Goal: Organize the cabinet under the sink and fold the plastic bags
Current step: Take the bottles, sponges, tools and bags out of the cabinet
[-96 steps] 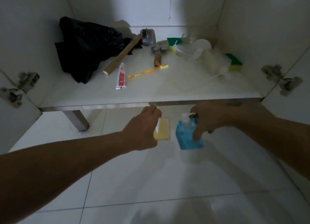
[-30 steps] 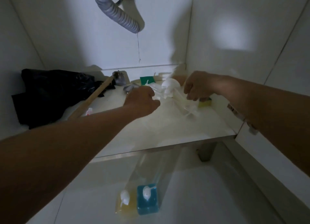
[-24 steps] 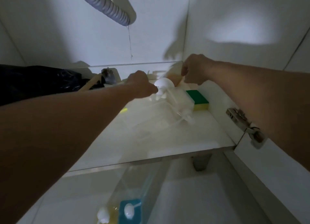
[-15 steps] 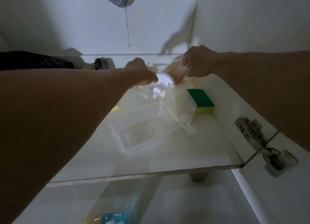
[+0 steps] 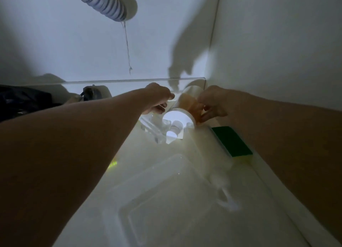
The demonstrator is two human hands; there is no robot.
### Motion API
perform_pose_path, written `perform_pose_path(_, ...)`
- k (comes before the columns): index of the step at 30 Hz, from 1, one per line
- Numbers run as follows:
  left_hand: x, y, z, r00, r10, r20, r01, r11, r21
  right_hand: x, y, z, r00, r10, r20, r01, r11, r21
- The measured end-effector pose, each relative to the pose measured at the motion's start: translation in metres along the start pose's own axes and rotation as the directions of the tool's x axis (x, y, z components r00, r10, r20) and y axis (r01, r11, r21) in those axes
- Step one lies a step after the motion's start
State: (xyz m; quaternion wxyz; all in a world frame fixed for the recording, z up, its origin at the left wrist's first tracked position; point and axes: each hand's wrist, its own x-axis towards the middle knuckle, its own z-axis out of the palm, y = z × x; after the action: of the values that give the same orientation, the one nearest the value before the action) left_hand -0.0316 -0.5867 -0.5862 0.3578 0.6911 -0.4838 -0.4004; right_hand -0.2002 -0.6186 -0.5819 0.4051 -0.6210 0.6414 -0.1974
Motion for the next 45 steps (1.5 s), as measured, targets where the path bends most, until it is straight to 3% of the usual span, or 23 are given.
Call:
perform_pose_path(3,0.01,-0.002,0.006,0.994,-0.041,0.097,0.046,0.998,-0.053,0.001,0.001,0.003,0.994,0.084,0.073,-0.098,0.97,0.221)
perform_pose_path(7,0.018,-0.001,0.013,0.983,-0.095,0.16,0.112,0.988,-0.103,0.001,0.005,0.007,0.968,0.152,0.198,-0.211,0.923,0.323)
perform_pose_path(12,0.018,0.005,0.012,0.982,-0.12,0.146,0.142,0.979,-0.149,0.004,0.005,0.013,0.99,0.13,0.058,-0.142,0.922,0.359)
perform_pose_path(19,0.005,0.029,-0.011,0.988,-0.076,0.135,0.121,0.923,-0.365,-0.014,-0.025,-0.013,0.994,0.058,-0.088,-0.019,0.919,0.393)
perform_pose_path(28,-0.047,0.058,-0.043,0.998,-0.013,0.067,0.042,0.886,-0.463,-0.055,-0.054,-0.04,0.989,-0.132,0.061,0.087,0.875,0.476)
perform_pose_path(30,-0.062,0.064,-0.049,0.999,-0.022,0.034,0.036,0.875,-0.483,-0.065,-0.06,-0.047,0.976,-0.185,0.115,0.111,0.878,0.466)
perform_pose_path(34,-0.091,0.073,-0.056,0.999,-0.007,-0.053,-0.023,0.838,-0.546,-0.087,-0.065,-0.055,0.911,-0.355,0.208,0.306,0.922,0.237)
perform_pose_path(39,-0.131,0.082,-0.064,0.995,0.013,-0.103,-0.063,0.863,-0.502,-0.116,-0.073,-0.06,0.881,-0.458,0.118,0.456,0.889,0.046)
perform_pose_path(42,-0.158,0.087,-0.069,0.992,0.072,-0.102,-0.106,0.921,-0.375,-0.135,-0.074,-0.068,0.871,-0.471,0.14,0.468,0.882,0.059)
perform_pose_path(45,-0.187,0.094,-0.069,0.969,0.245,-0.015,-0.241,0.941,-0.238,-0.159,-0.075,-0.077,0.855,-0.48,0.195,0.462,0.877,0.133)
